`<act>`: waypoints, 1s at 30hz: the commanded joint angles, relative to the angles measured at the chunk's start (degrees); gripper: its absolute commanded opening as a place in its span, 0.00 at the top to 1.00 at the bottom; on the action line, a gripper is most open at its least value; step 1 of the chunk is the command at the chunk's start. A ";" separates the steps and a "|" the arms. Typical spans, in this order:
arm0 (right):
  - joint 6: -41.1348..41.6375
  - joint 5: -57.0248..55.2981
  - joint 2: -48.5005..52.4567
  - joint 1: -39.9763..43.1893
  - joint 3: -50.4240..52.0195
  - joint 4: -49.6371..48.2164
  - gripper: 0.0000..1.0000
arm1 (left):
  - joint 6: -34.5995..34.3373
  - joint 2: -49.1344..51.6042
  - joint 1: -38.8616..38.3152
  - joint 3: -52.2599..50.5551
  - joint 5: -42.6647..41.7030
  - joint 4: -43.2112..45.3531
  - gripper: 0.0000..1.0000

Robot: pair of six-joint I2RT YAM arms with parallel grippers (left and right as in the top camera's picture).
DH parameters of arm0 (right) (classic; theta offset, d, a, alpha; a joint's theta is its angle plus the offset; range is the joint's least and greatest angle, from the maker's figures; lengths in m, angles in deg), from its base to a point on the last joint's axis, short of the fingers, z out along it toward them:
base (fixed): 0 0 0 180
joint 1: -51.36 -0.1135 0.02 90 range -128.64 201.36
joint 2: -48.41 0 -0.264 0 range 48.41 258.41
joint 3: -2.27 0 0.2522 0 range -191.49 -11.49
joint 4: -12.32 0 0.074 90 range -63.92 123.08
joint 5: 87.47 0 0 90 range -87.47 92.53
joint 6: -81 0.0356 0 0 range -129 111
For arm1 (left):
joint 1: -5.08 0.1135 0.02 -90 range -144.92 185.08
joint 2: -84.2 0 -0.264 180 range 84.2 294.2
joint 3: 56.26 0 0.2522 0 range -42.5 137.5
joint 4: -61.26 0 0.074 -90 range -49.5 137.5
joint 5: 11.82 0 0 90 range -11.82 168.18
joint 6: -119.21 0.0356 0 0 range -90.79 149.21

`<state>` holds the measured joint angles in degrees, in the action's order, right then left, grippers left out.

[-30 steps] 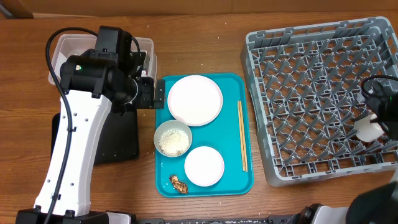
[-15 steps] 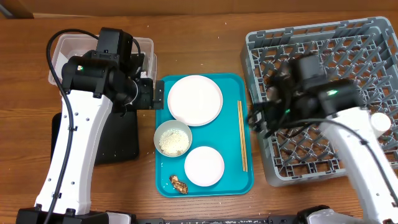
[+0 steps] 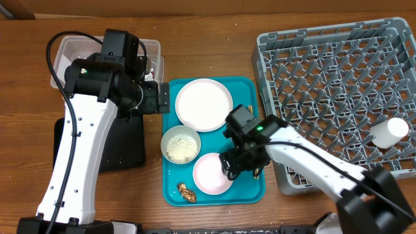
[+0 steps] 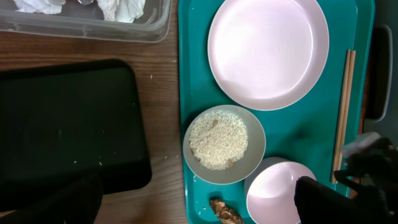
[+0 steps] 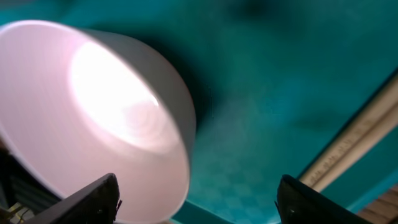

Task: Sort waste into correct bins and load items into the dishwasher
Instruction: 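Grasp the small white plate with the right gripper and place it in the rack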

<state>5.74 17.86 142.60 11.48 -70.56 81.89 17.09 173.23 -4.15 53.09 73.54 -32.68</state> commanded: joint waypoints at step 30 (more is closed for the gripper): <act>1.77 -64.48 -13.18 20.94 -22.73 -4.15 0.96 | -1.27 -0.20 0.33 -0.37 0.57 0.02 0.00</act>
<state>10.09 -38.25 128.35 27.59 -93.08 79.51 17.09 173.23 -4.15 53.05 73.76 -33.03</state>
